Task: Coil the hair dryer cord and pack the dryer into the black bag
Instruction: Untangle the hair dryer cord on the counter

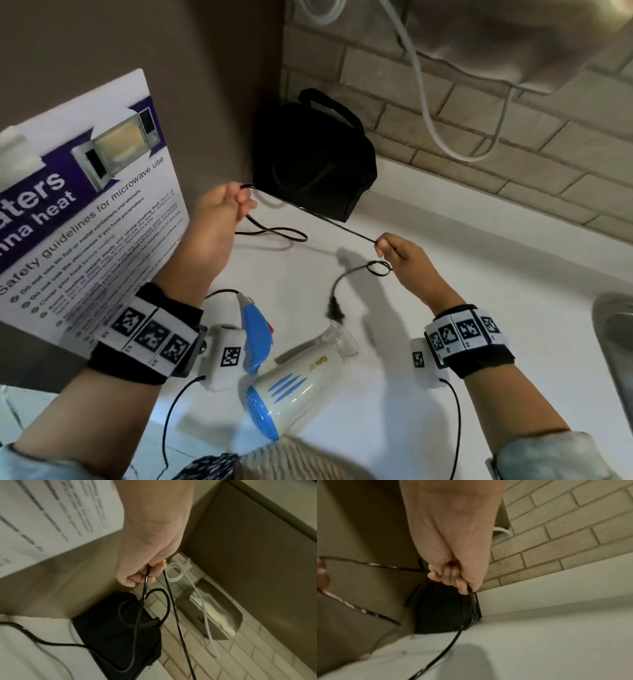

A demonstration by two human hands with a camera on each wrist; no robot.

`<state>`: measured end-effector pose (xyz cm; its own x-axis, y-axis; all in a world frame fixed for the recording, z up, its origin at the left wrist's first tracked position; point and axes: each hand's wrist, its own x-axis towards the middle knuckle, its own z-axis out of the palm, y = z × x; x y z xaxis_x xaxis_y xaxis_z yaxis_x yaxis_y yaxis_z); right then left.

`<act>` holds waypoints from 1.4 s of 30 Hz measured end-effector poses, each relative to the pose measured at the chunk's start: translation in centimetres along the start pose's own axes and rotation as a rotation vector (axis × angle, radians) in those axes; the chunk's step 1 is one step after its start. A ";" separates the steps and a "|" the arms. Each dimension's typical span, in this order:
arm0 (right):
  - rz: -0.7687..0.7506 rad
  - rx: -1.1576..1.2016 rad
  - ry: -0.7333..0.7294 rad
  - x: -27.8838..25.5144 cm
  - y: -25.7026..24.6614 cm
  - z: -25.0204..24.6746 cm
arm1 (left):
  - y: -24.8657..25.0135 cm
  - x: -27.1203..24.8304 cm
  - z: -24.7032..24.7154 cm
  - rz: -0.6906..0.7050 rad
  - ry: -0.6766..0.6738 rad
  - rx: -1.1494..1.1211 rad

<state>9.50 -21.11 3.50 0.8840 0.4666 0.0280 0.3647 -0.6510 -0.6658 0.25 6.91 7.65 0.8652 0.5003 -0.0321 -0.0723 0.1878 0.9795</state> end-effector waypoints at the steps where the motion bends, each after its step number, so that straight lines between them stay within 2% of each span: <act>1: 0.020 -0.009 -0.008 0.1 0.6 0.3 | 0.0 0.3 -0.6 -0.003 0.016 -0.032; 5: 0.077 -0.023 -0.018 0.4 2.2 1.2 | -0.3 0.7 -1.6 -0.004 0.098 -0.071; 11: 0.097 -0.090 0.003 0.6 3.2 1.3 | -2.4 0.1 -2.6 -0.072 0.094 -0.215; 14: 0.113 -0.107 0.020 0.8 3.6 1.0 | -2.9 -0.1 -2.9 -0.121 0.131 -0.200; 16: 0.140 -0.090 0.053 0.8 4.0 0.7 | -3.4 -0.3 -3.2 -0.150 0.123 -0.050; 21: 0.168 -0.088 0.196 0.6 3.2 -1.0 | -5.6 -0.9 -4.9 -0.053 -0.028 0.650; 23: 0.146 -0.064 0.237 0.5 2.1 -1.6 | -6.7 -1.1 -5.0 -0.051 -0.108 0.765; 26: 0.074 -0.046 0.233 0.5 -0.1 -1.9 | -8.4 -1.3 -4.2 0.055 -0.164 1.052; 28: 0.022 -0.054 0.183 0.2 -1.7 -1.7 | -8.6 -1.6 -2.7 0.148 -0.223 1.299; 29: -0.003 -0.061 0.143 0.0 -2.6 -1.5 | -8.3 -1.8 -1.6 0.192 -0.254 1.336; 33: -0.134 -0.112 -0.002 -0.9 -6.0 -0.1 | -5.8 -3.7 3.3 0.374 -0.446 1.014; 35: -0.190 -0.097 -0.038 -1.1 -6.9 0.5 | -4.6 -4.5 5.3 0.336 -0.540 0.880; 36: -0.202 -0.085 -0.047 -1.2 -7.2 0.8 | -4.2 -4.7 5.9 0.260 -0.551 0.808; 37: -0.204 -0.070 -0.051 -1.2 -7.3 1.0 | -3.9 -4.9 6.2 0.188 -0.546 0.743; 38: -0.194 -0.045 -0.056 -1.3 -7.2 1.1 | -3.8 -4.8 6.2 0.172 -0.526 0.719; 42: -0.047 0.111 -0.192 -1.8 -5.9 1.9 | -4.0 -4.3 5.2 0.182 -0.382 0.571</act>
<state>5.18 -17.00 5.93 0.7909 0.6075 -0.0743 0.3604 -0.5604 -0.7457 -0.60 -0.33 4.94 0.9851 0.1309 0.1115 -0.0513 -0.3950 0.9173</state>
